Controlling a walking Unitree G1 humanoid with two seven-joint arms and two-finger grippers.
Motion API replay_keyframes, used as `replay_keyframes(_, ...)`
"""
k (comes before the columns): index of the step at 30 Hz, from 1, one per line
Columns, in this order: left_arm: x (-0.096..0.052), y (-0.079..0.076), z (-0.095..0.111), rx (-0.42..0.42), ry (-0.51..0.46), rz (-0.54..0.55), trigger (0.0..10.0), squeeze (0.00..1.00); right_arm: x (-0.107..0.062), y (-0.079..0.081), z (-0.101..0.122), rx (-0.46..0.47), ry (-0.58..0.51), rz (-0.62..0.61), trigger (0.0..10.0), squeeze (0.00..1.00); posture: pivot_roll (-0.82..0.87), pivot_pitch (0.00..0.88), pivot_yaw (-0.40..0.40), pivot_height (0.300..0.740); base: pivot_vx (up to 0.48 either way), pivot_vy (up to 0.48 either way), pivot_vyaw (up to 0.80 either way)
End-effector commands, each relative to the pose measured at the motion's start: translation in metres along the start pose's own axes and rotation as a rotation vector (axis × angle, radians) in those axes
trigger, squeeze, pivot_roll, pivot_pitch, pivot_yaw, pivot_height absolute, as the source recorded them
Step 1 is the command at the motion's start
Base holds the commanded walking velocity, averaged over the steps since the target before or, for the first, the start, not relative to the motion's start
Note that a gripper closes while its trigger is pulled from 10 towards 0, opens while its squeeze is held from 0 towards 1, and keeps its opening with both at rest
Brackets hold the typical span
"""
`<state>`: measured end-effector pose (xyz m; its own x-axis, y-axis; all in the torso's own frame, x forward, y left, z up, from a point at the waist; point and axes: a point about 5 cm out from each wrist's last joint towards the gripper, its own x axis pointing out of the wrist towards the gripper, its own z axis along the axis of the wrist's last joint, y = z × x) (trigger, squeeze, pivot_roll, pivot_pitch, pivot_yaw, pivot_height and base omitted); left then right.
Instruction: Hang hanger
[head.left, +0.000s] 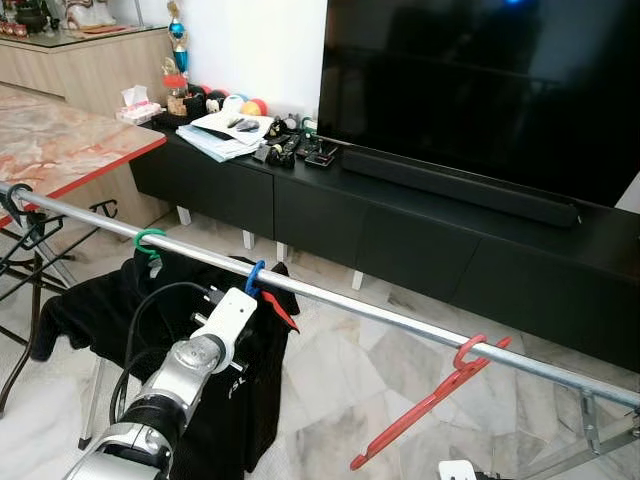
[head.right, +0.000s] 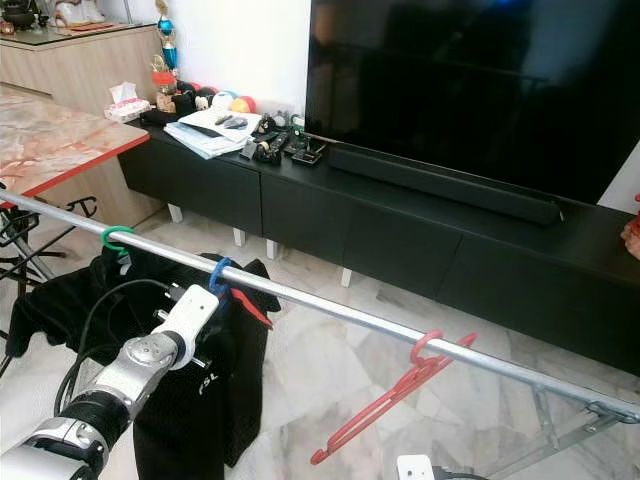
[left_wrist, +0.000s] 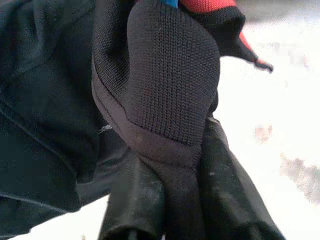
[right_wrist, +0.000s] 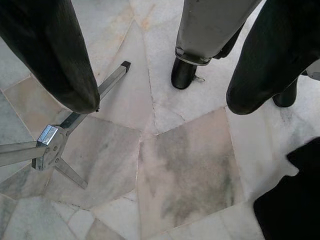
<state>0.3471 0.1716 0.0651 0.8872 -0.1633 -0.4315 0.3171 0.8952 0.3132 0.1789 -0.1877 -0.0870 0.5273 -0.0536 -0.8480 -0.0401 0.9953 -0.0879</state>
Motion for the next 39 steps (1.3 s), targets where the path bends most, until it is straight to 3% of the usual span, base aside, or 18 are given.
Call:
replay_keyframes(1,-0.003,0.001,0.004,-0.047,-0.066,-0.003,10.0,1.0,0.0,0.0,0.001,0.002,-0.001,-0.004,10.0,0.0,0.14,0.0,-0.047,0.74,0.0,0.0,0.0)
replay_keyframes(5,-0.008,0.002,0.007,-0.085,-0.13,0.001,10.0,1.0,0.0,0.0,0.0,0.004,-0.001,-0.004,10.0,0.0,0.14,0.0,-0.047,0.74,0.0,0.0,0.0)
replay_keyframes(10,-0.024,0.002,0.006,-0.116,-0.233,-0.02,10.0,1.0,0.0,0.0,0.0,0.001,0.001,-0.001,10.0,0.0,0.15,0.0,-0.05,0.74,0.0,0.0,0.0)
replay_keyframes(16,-0.059,0.003,-0.003,-0.144,-0.303,-0.032,10.0,1.0,0.0,-0.001,0.0,0.0,0.001,0.001,10.0,0.0,0.15,0.0,-0.044,0.74,0.0,0.0,0.0)
replay_keyframes(20,-0.074,0.009,-0.014,-0.172,-0.289,0.014,10.0,1.0,0.0,-0.001,-0.001,0.001,0.001,0.0,10.0,0.0,0.15,0.0,-0.041,0.74,0.0,0.0,0.0)
replay_keyframes(24,-0.088,0.035,-0.067,-0.268,-0.129,0.259,10.0,0.98,0.0,0.0,-0.001,0.0,0.002,0.001,10.0,0.0,0.15,0.0,-0.039,0.74,0.0,0.0,0.0)
replay_keyframes(25,-0.094,0.041,-0.092,-0.261,-0.023,0.341,10.0,0.56,0.0,0.0,-0.001,-0.001,0.002,0.002,10.0,0.0,0.15,0.0,-0.039,0.74,0.0,0.0,0.0)
replay_keyframes(26,-0.096,0.041,-0.107,-0.25,0.051,0.352,10.0,0.0,0.0,0.0,-0.001,-0.001,0.002,0.002,10.0,0.0,0.15,0.0,-0.039,0.74,0.0,0.0,0.0)
replay_keyframes(29,-0.104,0.03,-0.147,-0.24,0.234,0.322,10.0,0.0,0.0,0.001,-0.001,0.001,0.003,0.003,10.0,0.0,0.15,0.0,-0.036,0.74,0.0,0.0,0.0)
replay_keyframes(30,-0.109,0.02,-0.169,-0.247,0.341,0.296,10.0,0.0,0.0,0.001,-0.002,0.001,0.004,0.003,10.0,0.0,0.15,0.0,-0.035,0.74,0.0,0.0,0.0)
replay_keyframes(31,-0.111,0.009,-0.18,-0.238,0.387,0.26,10.0,0.0,0.0,0.001,-0.002,0.002,0.004,0.002,10.0,0.0,0.15,0.0,-0.034,0.74,0.0,0.0,0.0)
replay_keyframes(34,-0.112,0.001,-0.186,-0.238,0.416,0.227,10.0,0.0,0.0,0.001,-0.002,0.003,0.004,0.002,10.0,0.0,0.15,0.0,-0.036,0.74,0.0,0.0,0.0)
replay_keyframes(39,-0.115,-0.043,-0.213,-0.258,0.586,0.138,10.0,0.0,0.0,0.0,-0.002,-0.004,0.006,0.003,10.0,0.0,0.15,0.0,-0.043,0.74,0.0,0.0,0.0)
